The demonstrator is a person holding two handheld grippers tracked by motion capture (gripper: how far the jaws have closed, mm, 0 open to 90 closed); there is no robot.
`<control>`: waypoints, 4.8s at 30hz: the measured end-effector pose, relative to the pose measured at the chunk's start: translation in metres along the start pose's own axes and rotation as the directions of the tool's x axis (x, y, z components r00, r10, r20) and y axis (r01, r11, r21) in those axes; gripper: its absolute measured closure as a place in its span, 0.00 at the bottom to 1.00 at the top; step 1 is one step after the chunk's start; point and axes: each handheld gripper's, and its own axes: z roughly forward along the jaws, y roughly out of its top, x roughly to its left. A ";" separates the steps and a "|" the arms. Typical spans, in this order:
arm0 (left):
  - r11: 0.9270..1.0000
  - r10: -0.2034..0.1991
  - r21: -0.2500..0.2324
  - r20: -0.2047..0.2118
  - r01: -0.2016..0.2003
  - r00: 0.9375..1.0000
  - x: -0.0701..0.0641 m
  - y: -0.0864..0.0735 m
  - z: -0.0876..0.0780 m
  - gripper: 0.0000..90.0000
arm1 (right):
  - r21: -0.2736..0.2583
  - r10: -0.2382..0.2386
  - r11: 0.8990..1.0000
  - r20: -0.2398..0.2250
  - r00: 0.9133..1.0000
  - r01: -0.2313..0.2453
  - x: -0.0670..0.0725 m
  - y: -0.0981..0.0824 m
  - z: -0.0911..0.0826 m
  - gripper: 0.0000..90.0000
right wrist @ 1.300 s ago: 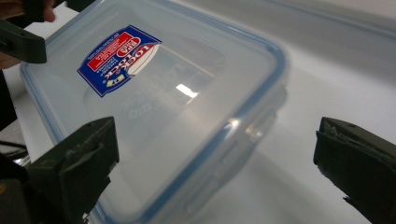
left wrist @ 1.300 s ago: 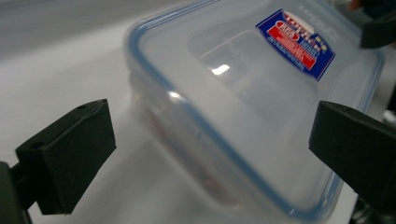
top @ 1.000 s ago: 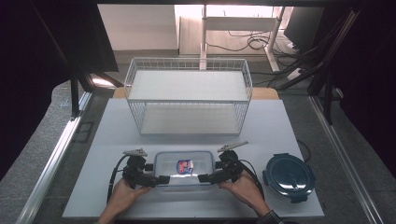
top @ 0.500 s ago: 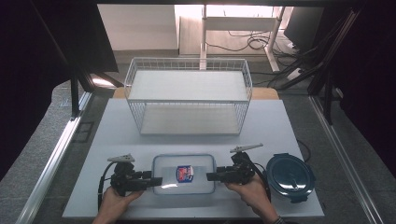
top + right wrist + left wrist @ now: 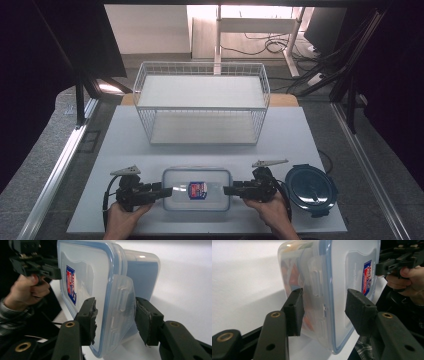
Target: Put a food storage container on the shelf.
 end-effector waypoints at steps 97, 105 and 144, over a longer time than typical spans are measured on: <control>0.987 0.095 -0.133 0.038 -0.089 0.995 0.013 0.270 -0.031 0.59 | -0.295 -0.086 0.950 0.073 0.994 0.104 -0.002 0.244 -0.065 0.58; 0.986 0.071 -0.156 0.052 -0.062 0.996 0.025 0.276 -0.026 0.59 | -0.288 -0.067 0.953 0.086 0.994 0.089 -0.007 0.252 -0.059 0.57; 0.976 0.071 -0.202 -0.078 -0.086 0.994 0.023 0.272 -0.017 0.57 | -0.255 -0.077 0.956 0.253 0.964 0.143 -0.008 0.256 -0.047 0.56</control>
